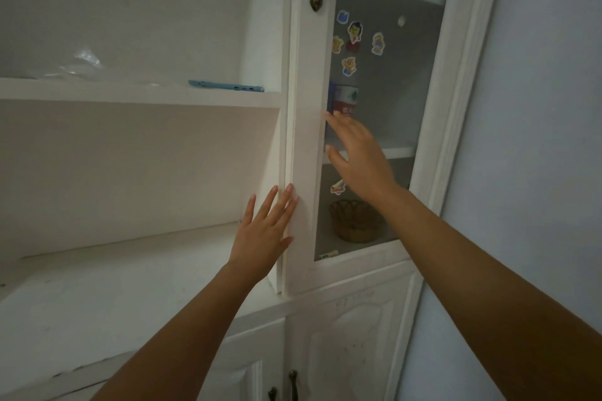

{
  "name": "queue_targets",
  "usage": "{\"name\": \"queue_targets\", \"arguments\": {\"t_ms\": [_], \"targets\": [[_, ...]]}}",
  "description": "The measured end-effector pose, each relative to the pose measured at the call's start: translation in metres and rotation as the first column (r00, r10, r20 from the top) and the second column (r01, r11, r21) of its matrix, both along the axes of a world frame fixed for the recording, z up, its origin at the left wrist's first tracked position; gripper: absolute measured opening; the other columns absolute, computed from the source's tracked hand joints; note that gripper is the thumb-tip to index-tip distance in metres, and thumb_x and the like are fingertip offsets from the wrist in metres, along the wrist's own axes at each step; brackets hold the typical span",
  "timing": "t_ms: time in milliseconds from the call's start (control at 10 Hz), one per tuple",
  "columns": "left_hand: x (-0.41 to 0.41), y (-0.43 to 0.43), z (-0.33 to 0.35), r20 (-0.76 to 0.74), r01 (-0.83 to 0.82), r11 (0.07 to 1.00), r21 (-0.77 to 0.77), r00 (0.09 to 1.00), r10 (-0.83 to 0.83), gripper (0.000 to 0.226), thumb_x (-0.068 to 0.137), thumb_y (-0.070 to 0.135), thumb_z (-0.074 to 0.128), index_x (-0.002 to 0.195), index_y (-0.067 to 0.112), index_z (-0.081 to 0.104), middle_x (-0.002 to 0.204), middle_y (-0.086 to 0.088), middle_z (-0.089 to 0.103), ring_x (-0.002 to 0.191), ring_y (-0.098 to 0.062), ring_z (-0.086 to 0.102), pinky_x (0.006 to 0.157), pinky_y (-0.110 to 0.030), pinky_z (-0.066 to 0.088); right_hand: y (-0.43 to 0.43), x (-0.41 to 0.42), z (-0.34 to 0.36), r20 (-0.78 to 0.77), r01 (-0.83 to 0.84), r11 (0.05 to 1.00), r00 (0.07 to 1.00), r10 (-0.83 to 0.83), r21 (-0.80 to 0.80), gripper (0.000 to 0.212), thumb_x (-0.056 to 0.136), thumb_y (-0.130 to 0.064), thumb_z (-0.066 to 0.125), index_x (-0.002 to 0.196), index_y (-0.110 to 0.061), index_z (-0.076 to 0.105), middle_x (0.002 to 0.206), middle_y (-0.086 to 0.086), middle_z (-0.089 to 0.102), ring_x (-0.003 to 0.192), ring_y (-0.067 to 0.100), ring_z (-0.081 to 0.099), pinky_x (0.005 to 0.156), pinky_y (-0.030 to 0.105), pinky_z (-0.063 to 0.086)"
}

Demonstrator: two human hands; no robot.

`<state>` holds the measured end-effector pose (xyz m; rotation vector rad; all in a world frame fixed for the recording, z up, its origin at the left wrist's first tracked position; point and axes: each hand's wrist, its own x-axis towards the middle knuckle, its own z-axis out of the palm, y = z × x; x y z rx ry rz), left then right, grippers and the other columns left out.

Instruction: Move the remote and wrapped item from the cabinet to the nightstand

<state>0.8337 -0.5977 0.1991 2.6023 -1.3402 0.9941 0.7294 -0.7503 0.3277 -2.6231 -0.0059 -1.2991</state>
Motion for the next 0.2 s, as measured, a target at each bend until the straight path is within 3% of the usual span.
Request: {"name": "queue_targets", "arguments": {"t_ms": [100, 200], "targets": [[-0.012, 0.006, 0.004, -0.074, 0.054, 0.998, -0.042, 0.996, -0.057, 0.072, 0.091, 0.049, 0.035, 0.137, 0.026, -0.016, 0.147, 0.003, -0.018, 0.137, -0.021, -0.016, 0.112, -0.048, -0.008, 0.001, -0.022, -0.004, 0.022, 0.004, 1.0, 1.0, -0.004, 0.013, 0.05, 0.094, -0.02, 0.047, 0.14, -0.021, 0.029, 0.148, 0.005, 0.033, 0.136, 0.022, 0.026, 0.106, 0.029, 0.017], [-0.026, 0.018, 0.011, -0.106, 0.134, 0.976, -0.174, 0.982, -0.154, 0.067, 0.088, 0.049, 0.037, 0.142, 0.024, 0.007, 0.153, -0.002, 0.006, 0.14, -0.023, 0.0, 0.113, -0.05, 0.001, 0.001, -0.048, -0.009, 0.045, 0.032, 0.999, 0.998, -0.033, 0.031, 0.049, 0.094, -0.023, 0.047, 0.14, -0.022, 0.03, 0.146, 0.005, 0.036, 0.135, 0.022, 0.028, 0.108, 0.033, 0.02]]}}
